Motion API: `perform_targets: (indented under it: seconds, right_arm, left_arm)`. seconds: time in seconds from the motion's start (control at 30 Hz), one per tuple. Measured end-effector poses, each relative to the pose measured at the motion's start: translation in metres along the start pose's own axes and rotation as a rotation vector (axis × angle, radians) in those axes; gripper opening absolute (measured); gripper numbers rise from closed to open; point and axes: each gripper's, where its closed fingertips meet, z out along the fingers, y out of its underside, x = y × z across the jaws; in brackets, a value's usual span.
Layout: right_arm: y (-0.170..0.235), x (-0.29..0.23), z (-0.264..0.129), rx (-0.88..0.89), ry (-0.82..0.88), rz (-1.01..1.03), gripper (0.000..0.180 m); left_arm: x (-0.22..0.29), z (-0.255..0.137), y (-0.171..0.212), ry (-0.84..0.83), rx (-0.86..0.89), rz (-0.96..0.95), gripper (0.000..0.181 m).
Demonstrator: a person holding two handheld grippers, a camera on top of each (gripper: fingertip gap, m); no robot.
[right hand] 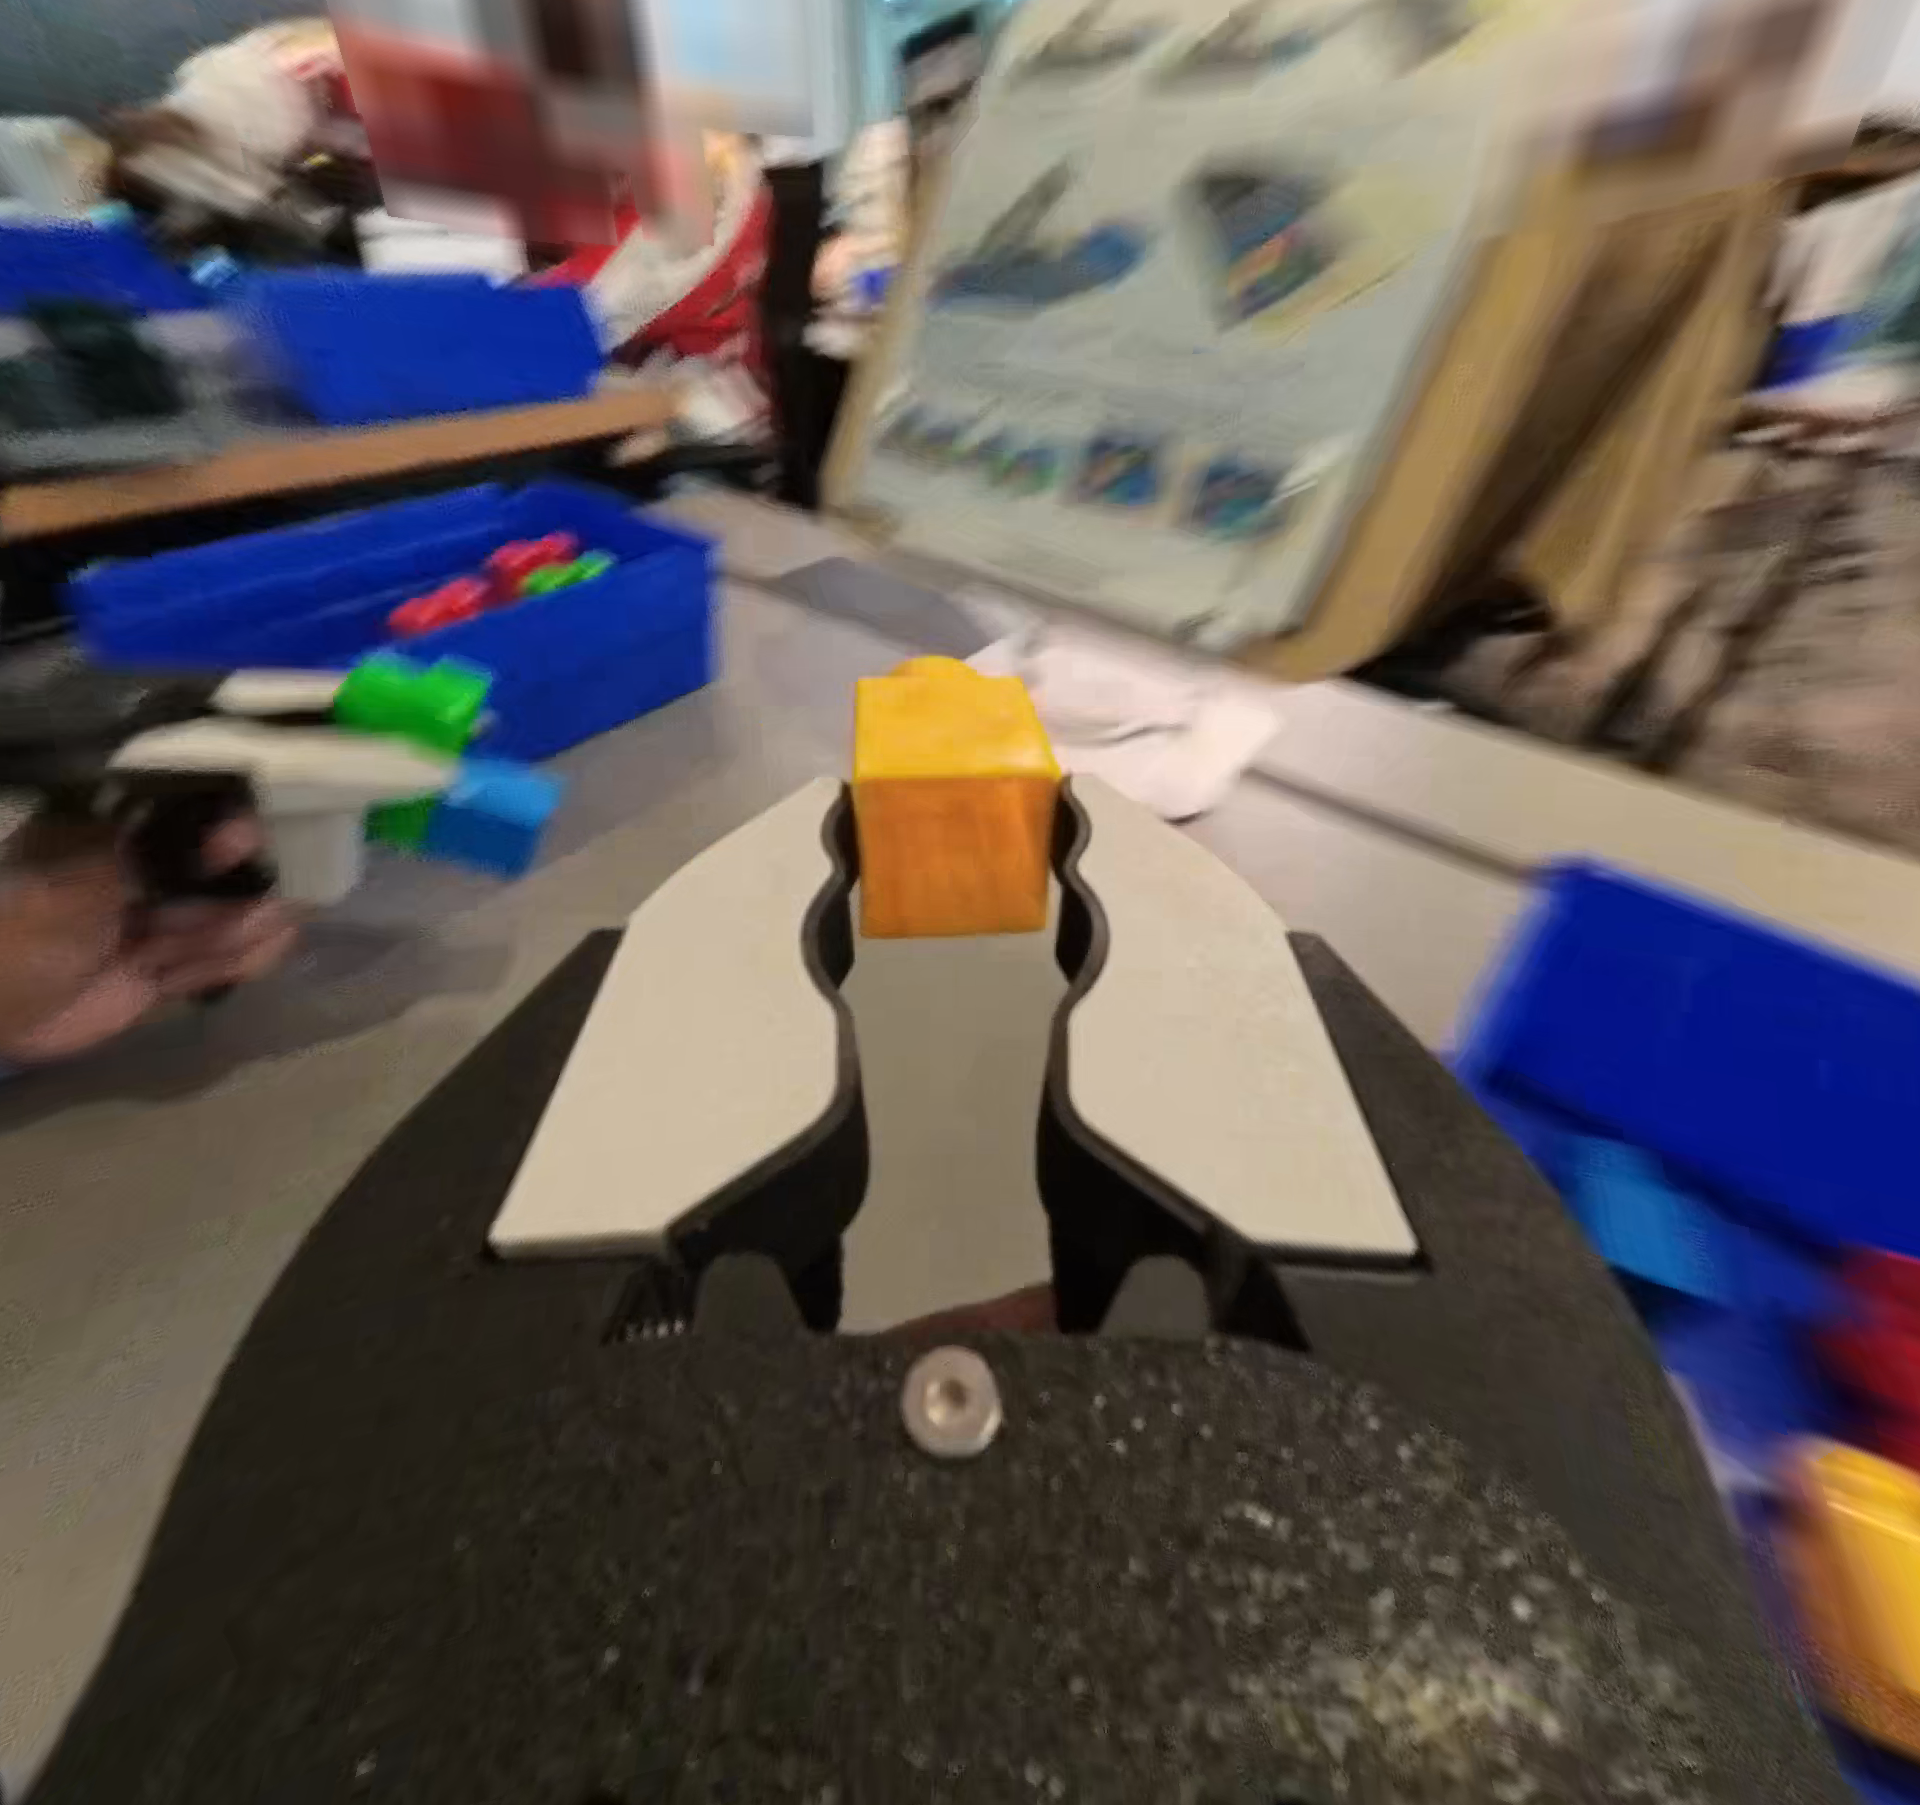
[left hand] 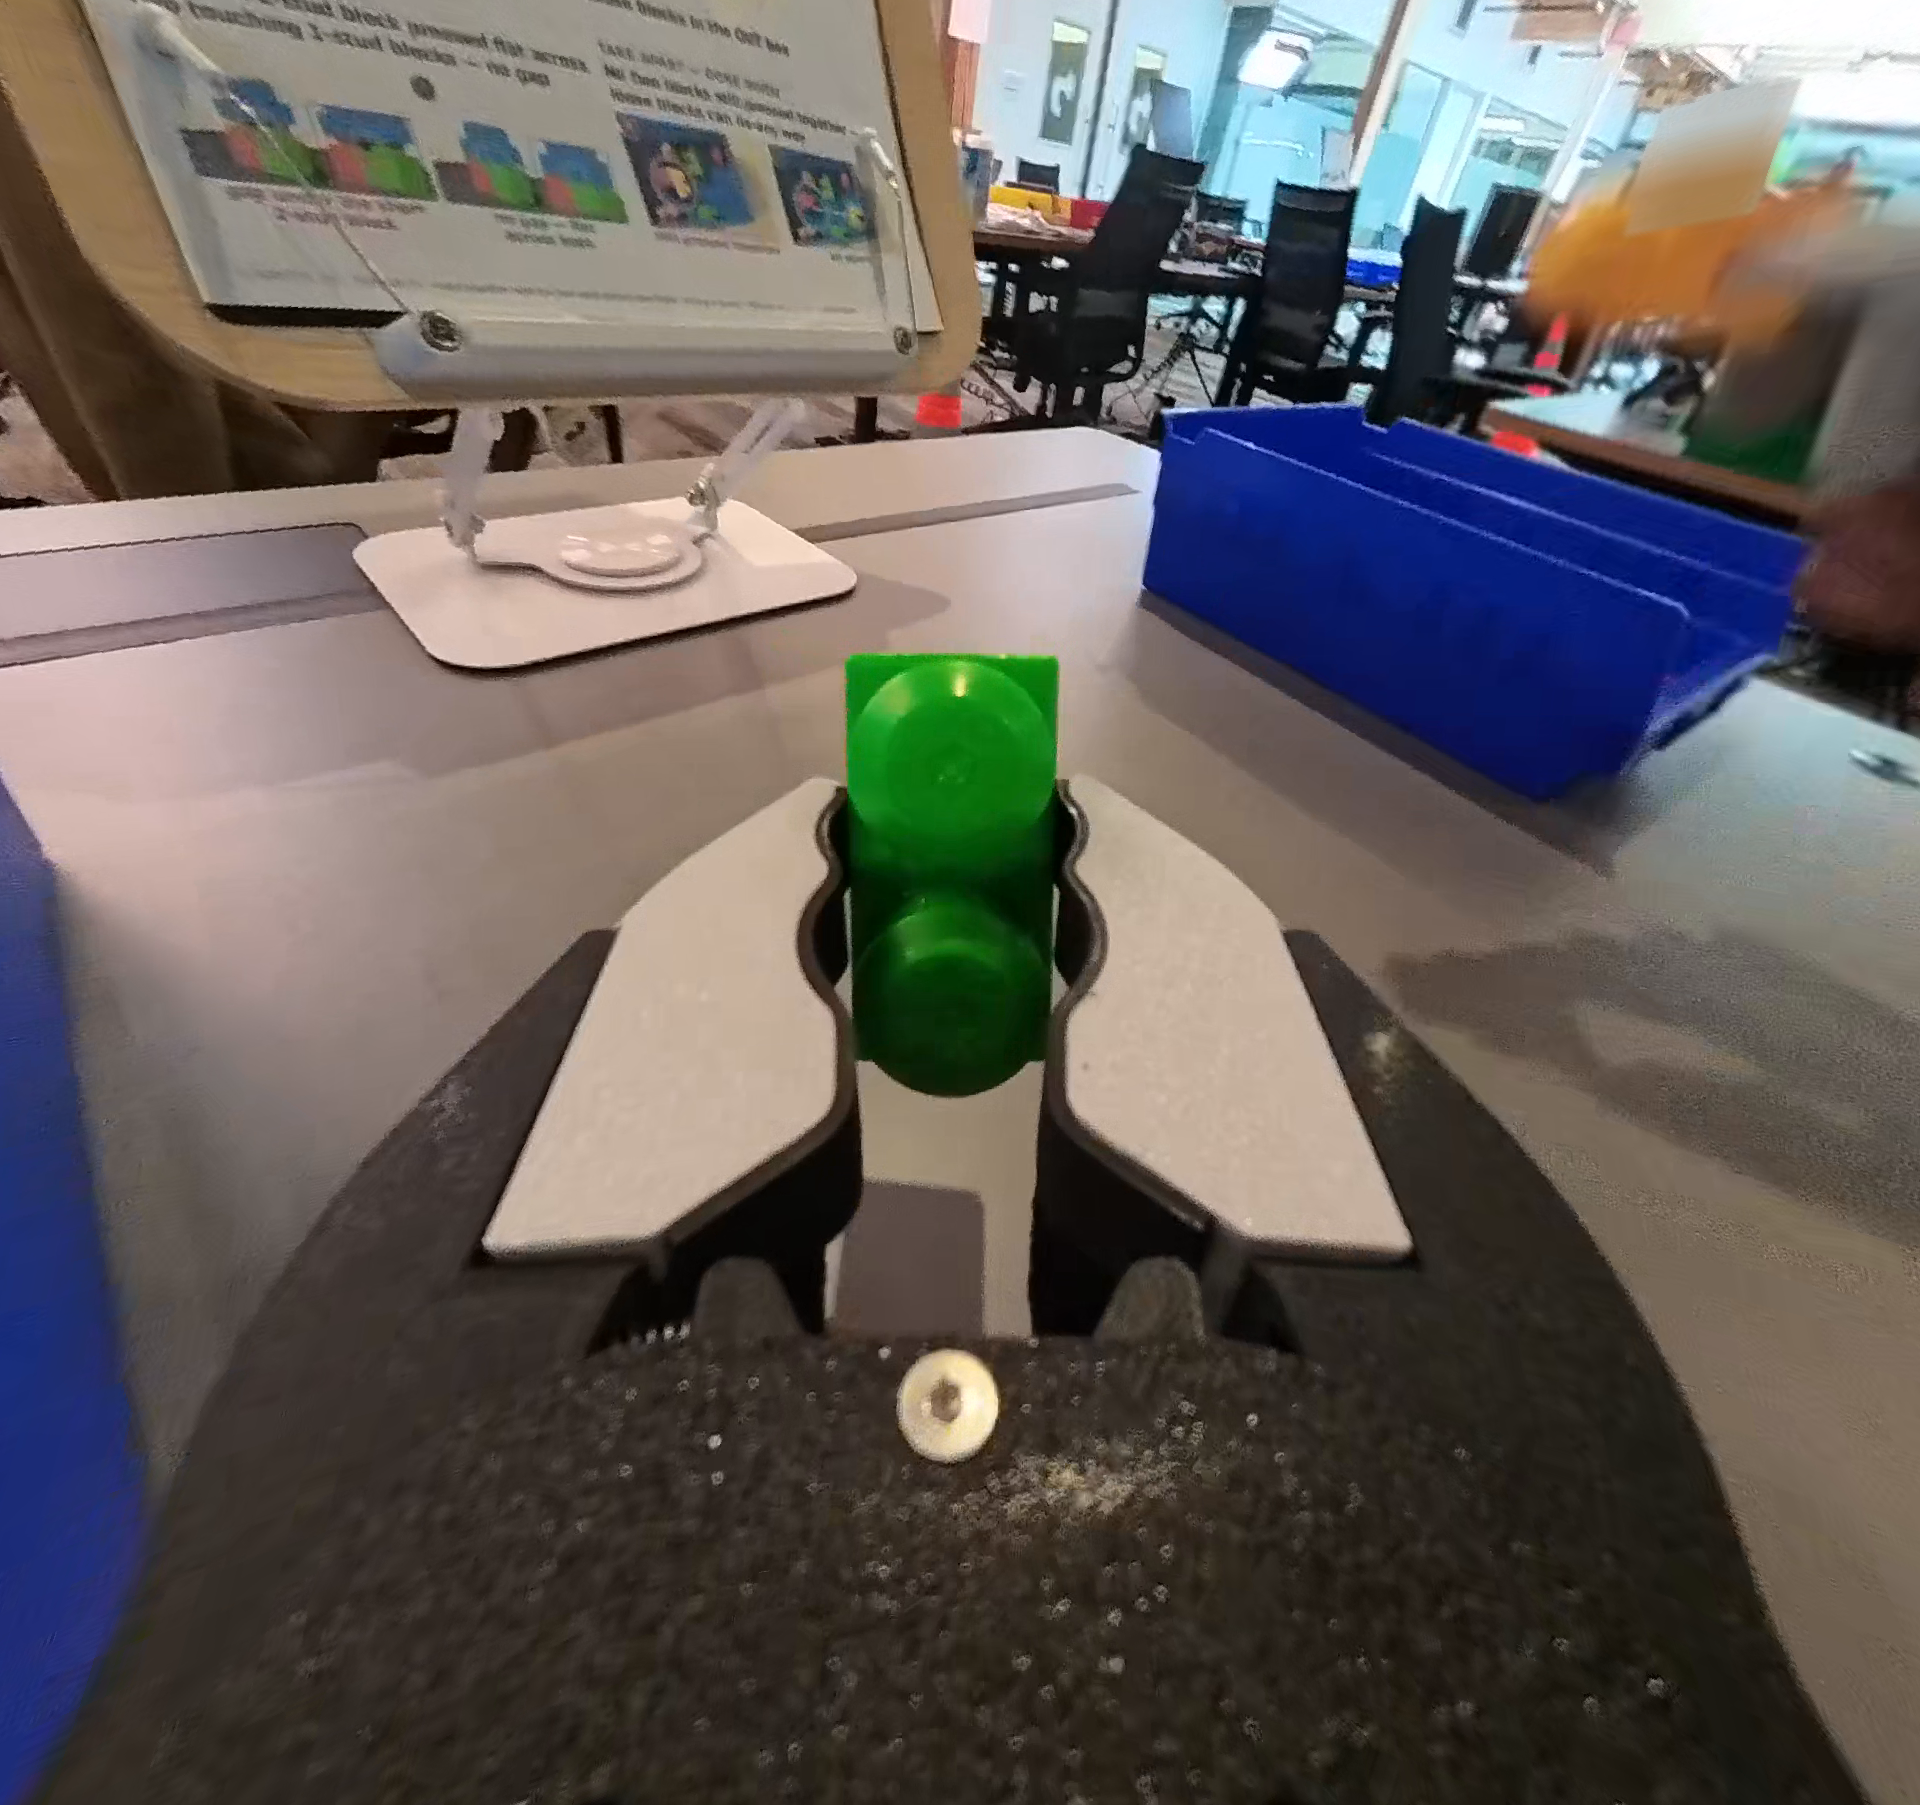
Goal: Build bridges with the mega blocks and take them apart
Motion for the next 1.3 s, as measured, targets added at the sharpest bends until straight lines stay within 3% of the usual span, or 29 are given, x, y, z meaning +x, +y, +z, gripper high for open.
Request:
perform_targets:
  seconds: [0.07,0.13,0.2,0.3,0.37,0.5,0.63,0.87,1.3]
  right_arm:
    - [-0.043,0.059,-0.037,0.0,0.111,0.049,0.035]
    - [-0.046,0.112,-0.048,-0.163,0.193,0.012,0.035]
    - [-0.023,0.168,-0.045,-0.362,0.291,-0.023,0.035]
    - [0.029,0.214,-0.023,-0.572,0.26,0.139,0.036]
    - [0.066,0.237,-0.011,-0.71,0.286,0.145,0.035]
    - [0.124,0.255,0.008,-0.925,0.301,0.187,0.036]
    - [0.156,0.264,0.021,-1.062,0.308,0.17,0.036]
    - [0.177,0.266,0.033,-1.079,0.316,0.159,0.036]
    - [0.207,0.253,-0.002,-1.25,0.287,0.293,0.036]
  left_arm:
    - [0.004,-0.002,0.0,0.007,0.003,0.026,0.035]
    - [0.005,-0.003,0.0,0.001,0.004,0.05,0.035]
    - [0.007,0.0,0.001,0.017,-0.005,0.034,0.035]
    - [0.011,0.003,0.001,0.049,-0.011,0.01,0.035]
    - [0.01,0.003,0.0,0.044,-0.01,0.024,0.035]
    - [0.01,0.005,0.002,0.048,-0.027,0.045,0.035]
    - [0.011,0.006,0.007,0.048,-0.051,0.067,0.035]
    - [0.014,0.005,0.014,0.055,-0.079,0.092,0.035]
    - [0.027,0.012,0.02,0.093,-0.11,0.116,0.035]
